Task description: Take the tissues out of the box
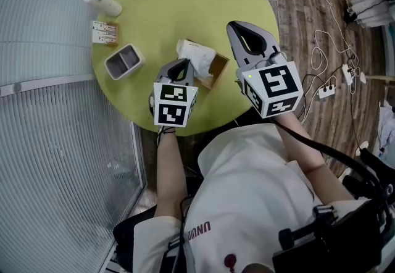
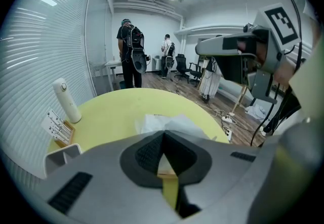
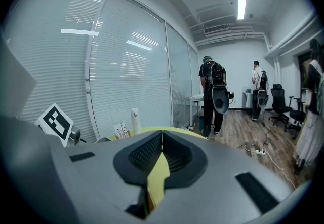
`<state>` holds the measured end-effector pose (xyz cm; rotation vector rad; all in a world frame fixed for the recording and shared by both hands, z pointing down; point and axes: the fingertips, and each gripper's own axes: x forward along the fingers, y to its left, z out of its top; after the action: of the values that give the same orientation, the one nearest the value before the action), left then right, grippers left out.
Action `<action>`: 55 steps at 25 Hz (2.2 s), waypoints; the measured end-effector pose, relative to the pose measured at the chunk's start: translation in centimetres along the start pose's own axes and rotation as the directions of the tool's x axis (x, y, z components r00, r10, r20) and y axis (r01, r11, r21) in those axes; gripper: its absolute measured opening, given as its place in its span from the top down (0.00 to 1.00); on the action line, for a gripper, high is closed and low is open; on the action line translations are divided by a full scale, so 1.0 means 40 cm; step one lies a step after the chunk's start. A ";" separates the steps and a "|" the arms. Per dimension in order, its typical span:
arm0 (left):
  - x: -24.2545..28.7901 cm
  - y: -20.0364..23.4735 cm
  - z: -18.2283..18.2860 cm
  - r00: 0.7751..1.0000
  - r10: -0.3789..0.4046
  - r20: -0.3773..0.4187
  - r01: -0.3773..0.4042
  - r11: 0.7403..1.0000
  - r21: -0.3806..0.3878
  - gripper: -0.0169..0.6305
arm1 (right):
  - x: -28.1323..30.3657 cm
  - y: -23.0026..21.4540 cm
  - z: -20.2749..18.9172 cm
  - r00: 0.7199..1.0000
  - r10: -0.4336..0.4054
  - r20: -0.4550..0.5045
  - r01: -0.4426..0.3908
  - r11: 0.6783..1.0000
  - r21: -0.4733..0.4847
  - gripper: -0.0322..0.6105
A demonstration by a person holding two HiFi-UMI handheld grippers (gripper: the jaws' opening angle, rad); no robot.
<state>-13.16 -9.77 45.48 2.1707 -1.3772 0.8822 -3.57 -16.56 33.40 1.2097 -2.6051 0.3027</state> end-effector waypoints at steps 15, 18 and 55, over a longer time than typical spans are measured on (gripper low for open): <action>-0.021 0.013 0.037 0.997 0.031 0.068 -0.030 1.000 -0.007 0.96 | -0.002 -0.001 -0.002 1.000 -0.001 -0.003 0.001 1.000 -0.008 0.92; -0.025 0.018 0.044 0.996 0.038 0.082 -0.038 0.999 -0.009 0.96 | -0.001 -0.002 -0.003 1.000 -0.008 -0.005 0.008 1.000 -0.015 0.92; -0.075 0.053 0.106 0.969 0.113 0.220 -0.102 0.993 -0.059 0.96 | -0.005 -0.001 -0.005 0.999 -0.037 -0.031 0.034 0.996 -0.080 0.92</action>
<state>-14.81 -11.47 40.41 2.2306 -1.6187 0.6502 -3.37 -16.39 33.54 1.2126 -2.5393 0.2079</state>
